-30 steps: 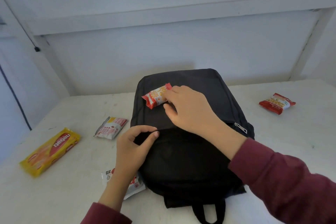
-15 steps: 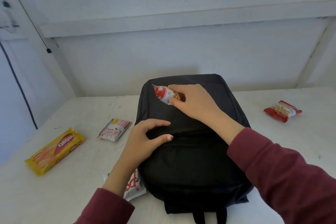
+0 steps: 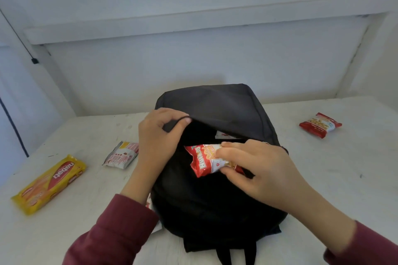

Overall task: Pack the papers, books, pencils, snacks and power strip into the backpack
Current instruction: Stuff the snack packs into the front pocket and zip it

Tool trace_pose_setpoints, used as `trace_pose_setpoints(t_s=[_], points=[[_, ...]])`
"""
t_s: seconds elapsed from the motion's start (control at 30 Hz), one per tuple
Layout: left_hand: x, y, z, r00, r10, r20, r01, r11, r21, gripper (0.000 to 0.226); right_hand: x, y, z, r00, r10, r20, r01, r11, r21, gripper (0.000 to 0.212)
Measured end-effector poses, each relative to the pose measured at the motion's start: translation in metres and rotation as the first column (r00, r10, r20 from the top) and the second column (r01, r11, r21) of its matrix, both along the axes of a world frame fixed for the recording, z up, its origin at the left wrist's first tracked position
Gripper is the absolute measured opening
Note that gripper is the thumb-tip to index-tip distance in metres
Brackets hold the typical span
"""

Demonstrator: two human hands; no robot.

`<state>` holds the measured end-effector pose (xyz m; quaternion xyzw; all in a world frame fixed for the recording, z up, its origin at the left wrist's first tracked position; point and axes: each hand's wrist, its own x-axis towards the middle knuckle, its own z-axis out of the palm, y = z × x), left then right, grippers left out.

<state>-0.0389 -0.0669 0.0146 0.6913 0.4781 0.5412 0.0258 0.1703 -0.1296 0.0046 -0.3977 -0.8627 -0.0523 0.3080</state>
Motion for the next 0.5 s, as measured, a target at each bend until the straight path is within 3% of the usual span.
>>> trace_pose_setpoints(t_s=[0.17,0.27,0.4,0.5], points=[[0.011,-0.003,0.005,0.999,0.041,0.002,-0.041,0.992,0.118,0.007,-0.018,0.011,-0.022,0.984,-0.171,-0.058,0.173,0.985,0.023,0.017],[0.009,-0.004,0.002,0.999,0.035,0.012,-0.036,0.988,0.150,0.008,-0.032,0.013,-0.029,0.976,-0.218,-0.016,0.217,0.975,-0.056,0.029],[0.007,-0.004,0.002,1.000,0.023,-0.014,-0.020,0.987,0.160,0.007,-0.037,0.001,-0.027,0.990,-0.136,0.044,0.140,0.984,-0.106,0.044],[0.007,-0.004,0.002,1.000,0.012,-0.006,-0.011,0.987,0.161,0.006,-0.037,0.005,-0.026,0.984,-0.019,0.178,0.058,0.974,-0.219,0.064]])
